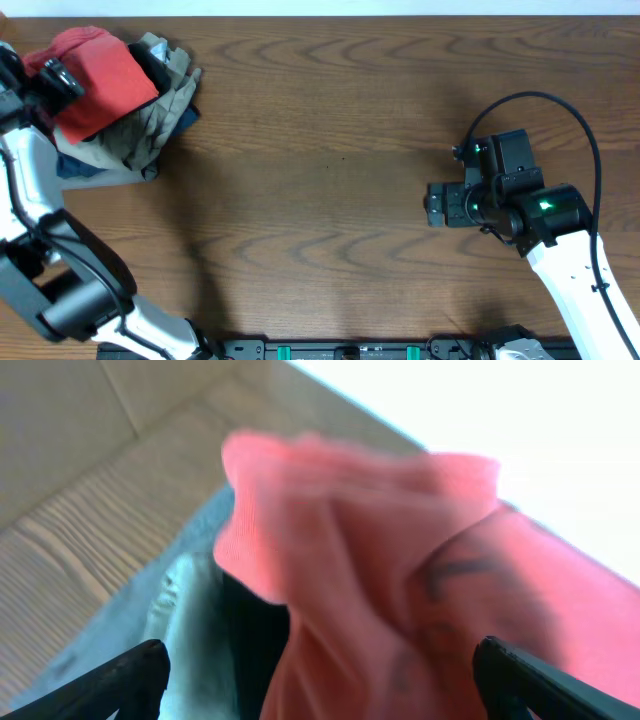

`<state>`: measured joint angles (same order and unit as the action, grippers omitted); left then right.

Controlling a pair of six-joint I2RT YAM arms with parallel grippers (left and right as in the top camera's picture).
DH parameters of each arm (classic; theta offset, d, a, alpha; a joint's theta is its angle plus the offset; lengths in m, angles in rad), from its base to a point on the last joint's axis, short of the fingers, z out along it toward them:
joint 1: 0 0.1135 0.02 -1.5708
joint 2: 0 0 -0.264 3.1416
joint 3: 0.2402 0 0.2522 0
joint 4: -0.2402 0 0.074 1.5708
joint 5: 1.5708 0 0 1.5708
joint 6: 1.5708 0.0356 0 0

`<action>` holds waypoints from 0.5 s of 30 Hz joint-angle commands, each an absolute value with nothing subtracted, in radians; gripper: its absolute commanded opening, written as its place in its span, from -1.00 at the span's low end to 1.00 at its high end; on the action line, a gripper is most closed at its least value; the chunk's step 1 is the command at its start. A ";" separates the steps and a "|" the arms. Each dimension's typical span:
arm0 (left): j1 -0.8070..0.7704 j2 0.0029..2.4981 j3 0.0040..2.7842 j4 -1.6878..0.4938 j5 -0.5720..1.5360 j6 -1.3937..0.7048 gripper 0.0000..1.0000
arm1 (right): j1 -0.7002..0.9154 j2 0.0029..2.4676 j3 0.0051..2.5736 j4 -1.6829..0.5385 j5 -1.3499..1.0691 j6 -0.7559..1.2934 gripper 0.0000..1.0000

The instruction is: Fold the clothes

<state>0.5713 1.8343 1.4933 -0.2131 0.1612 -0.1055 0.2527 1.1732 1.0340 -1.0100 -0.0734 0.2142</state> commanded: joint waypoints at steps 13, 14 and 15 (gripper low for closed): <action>0.221 1.620 1.524 -0.484 0.221 -0.117 0.96 | 0.245 1.164 1.052 -0.726 -0.089 0.209 0.99; 0.186 1.623 1.524 -0.514 0.221 -0.117 0.96 | 0.242 1.164 1.052 -0.709 -0.086 0.210 0.99; 0.150 1.628 1.524 -0.546 0.221 -0.117 0.96 | 0.239 1.164 1.052 -0.695 -0.083 0.210 0.99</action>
<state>0.2321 1.6096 1.5188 -0.5011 0.2081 -0.1089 0.2523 1.1732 1.0344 -0.7147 -0.1024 0.2150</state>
